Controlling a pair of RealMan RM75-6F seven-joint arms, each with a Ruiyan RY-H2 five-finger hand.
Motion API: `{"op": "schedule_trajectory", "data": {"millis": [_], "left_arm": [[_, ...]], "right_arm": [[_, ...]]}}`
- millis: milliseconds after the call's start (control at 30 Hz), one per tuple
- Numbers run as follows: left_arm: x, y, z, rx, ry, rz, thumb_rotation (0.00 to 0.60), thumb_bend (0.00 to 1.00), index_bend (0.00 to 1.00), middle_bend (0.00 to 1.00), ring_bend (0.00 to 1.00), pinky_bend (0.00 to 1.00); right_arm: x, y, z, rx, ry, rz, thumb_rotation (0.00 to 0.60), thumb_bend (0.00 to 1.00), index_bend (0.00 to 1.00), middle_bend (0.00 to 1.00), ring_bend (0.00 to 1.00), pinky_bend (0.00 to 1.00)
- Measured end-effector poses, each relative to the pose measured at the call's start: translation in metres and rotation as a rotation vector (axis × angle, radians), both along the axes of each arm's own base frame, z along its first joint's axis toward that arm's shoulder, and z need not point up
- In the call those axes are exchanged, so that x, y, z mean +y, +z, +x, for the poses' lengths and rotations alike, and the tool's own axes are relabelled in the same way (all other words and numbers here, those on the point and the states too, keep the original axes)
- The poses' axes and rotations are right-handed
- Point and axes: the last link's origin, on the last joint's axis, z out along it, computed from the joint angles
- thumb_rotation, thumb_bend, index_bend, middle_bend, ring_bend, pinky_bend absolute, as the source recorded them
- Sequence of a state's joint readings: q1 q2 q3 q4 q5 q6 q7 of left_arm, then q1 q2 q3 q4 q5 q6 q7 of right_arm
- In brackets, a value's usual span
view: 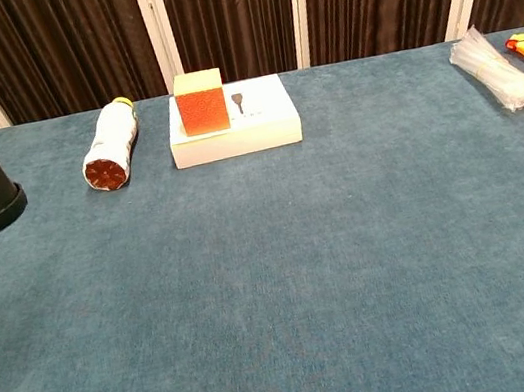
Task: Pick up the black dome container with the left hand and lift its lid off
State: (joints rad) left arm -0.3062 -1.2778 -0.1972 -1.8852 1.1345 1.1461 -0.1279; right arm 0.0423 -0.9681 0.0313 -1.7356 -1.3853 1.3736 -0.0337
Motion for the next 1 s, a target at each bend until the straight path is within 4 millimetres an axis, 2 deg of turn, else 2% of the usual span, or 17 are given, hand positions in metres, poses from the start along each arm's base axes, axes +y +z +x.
{"op": "schedule_trajectory", "data": {"millis": [167, 333, 400, 500, 633, 733, 800, 900, 1000], "left_arm": [[-0.008, 0.004, -0.003, 0.022, -0.017, 0.044, 0.6, 0.52, 0.31, 0.45, 0.0, 0.0], [-0.021, -0.009, -0.003, -0.01, -0.06, -0.076, 0.6, 0.52, 0.35, 0.47, 0.0, 0.0], [-0.018, -0.01, -0.005, -0.023, -0.047, -0.104, 0.6, 0.52, 0.37, 0.47, 0.0, 0.0], [-0.002, 0.0, -0.013, -0.063, 0.016, -0.065, 0.6, 0.52, 0.37, 0.47, 0.0, 0.0], [0.019, 0.025, -0.025, -0.068, 0.078, 0.117, 0.6, 0.52, 0.37, 0.47, 0.0, 0.0], [0.022, 0.032, -0.026, -0.067, 0.086, 0.215, 0.6, 0.52, 0.36, 0.48, 0.0, 0.0], [0.019, 0.026, -0.025, -0.068, 0.083, 0.223, 0.6, 0.52, 0.36, 0.48, 0.0, 0.0], [0.009, 0.001, -0.02, -0.072, 0.065, 0.14, 0.6, 0.52, 0.35, 0.48, 0.0, 0.0], [-0.011, -0.026, -0.013, -0.061, 0.02, 0.023, 0.6, 0.52, 0.35, 0.48, 0.0, 0.0]], "right_arm": [[-0.001, -0.004, 0.002, 0.007, 0.007, 0.015, 0.6, 0.21, 0.0, 0.0, 0.16, 0.08], [0.0, -0.004, 0.003, 0.005, 0.006, 0.007, 0.6, 0.21, 0.0, 0.0, 0.16, 0.08], [0.0, -0.001, 0.002, -0.003, 0.003, -0.002, 0.6, 0.21, 0.0, 0.0, 0.16, 0.08], [0.001, 0.002, 0.001, -0.007, 0.001, -0.012, 0.6, 0.21, 0.0, 0.0, 0.16, 0.08], [0.001, 0.002, 0.003, -0.008, 0.008, -0.01, 0.6, 0.21, 0.0, 0.0, 0.16, 0.08], [0.0, 0.0, 0.004, -0.007, 0.011, -0.003, 0.6, 0.21, 0.0, 0.0, 0.16, 0.08], [0.0, -0.001, 0.005, -0.005, 0.011, -0.002, 0.6, 0.21, 0.0, 0.0, 0.16, 0.08], [0.0, -0.001, 0.004, -0.002, 0.01, 0.001, 0.6, 0.21, 0.0, 0.0, 0.16, 0.08], [0.0, -0.002, 0.003, 0.001, 0.006, 0.004, 0.6, 0.21, 0.0, 0.0, 0.16, 0.08]]}}
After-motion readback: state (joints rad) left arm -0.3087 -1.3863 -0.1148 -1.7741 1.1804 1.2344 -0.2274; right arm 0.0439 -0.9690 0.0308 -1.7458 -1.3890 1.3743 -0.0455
